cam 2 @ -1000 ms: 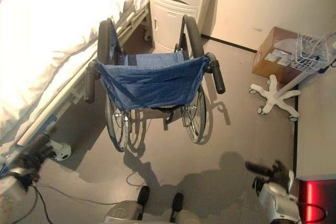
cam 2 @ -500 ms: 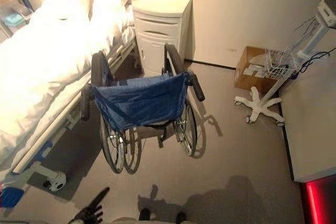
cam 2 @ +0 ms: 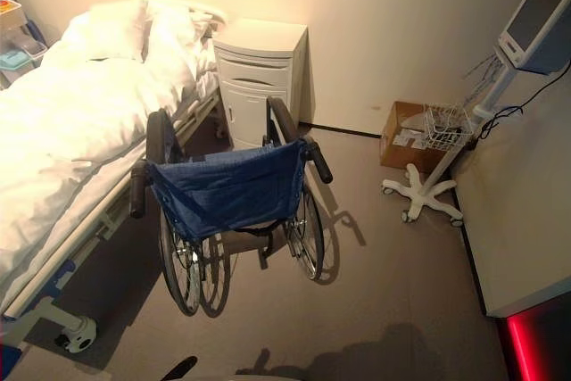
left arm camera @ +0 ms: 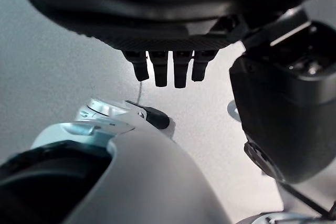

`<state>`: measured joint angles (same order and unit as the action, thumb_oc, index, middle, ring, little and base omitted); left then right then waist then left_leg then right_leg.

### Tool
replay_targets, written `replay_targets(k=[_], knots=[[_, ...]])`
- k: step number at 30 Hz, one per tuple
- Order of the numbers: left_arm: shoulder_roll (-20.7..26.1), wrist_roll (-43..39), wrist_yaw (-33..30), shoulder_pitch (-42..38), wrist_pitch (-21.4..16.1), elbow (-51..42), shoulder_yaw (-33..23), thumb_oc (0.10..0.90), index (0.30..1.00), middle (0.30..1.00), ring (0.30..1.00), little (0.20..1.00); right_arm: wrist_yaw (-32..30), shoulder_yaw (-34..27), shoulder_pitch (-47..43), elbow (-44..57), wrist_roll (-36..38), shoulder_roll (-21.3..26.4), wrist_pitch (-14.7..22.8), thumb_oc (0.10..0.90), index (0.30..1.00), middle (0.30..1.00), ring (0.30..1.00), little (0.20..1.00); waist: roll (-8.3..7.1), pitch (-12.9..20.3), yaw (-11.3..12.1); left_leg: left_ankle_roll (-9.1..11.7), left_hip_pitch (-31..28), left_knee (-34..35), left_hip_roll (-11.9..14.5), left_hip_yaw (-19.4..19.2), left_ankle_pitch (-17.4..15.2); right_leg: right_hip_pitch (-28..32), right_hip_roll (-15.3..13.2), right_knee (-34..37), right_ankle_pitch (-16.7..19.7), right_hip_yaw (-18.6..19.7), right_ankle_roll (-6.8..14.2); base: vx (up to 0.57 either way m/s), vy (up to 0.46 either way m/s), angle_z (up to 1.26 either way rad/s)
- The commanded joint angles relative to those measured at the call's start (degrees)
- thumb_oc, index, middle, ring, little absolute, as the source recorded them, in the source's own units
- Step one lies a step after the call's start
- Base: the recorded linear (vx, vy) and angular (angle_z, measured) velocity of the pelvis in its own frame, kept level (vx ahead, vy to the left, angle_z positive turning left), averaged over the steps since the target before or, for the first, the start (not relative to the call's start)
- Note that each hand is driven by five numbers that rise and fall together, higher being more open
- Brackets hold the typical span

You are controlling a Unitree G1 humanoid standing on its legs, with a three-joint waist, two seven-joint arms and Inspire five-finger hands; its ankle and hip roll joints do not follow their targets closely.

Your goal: Push the wheelchair next to the bed

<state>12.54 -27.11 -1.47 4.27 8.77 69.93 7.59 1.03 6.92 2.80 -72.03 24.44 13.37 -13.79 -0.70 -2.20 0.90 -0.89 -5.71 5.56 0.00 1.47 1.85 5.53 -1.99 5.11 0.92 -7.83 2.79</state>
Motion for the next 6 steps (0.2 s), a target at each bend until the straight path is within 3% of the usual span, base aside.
replay_targets(k=[1,6], knots=[[-2.13,1.23,1.52,-4.24,0.5,3.18,0.82,0.8,0.9,0.9,0.9,0.9,2.87,-0.01,-1.27,-2.9,2.28,-3.29,-2.16,0.8,0.9,0.9,0.9,0.9,0.69,-0.53,-0.31,1.33,1.07,-0.56,-0.66,-1.47,-0.96,-0.65,-0.78,-1.47,1.33,0.4,1.68,0.0,0.0,0.0],[-2.39,0.11,-0.99,-4.48,1.15,3.58,0.6,0.8,0.9,0.9,0.9,0.9,2.73,0.32,-1.14,-2.8,1.03,-3.58,-1.85,0.8,0.9,0.9,0.9,0.9,0.83,-0.26,-0.69,1.21,1.15,-0.56,-0.77,-1.34,-1.07,-0.72,-0.75,-1.3,1.39,0.95,1.67,-0.01,0.005,-0.06]])
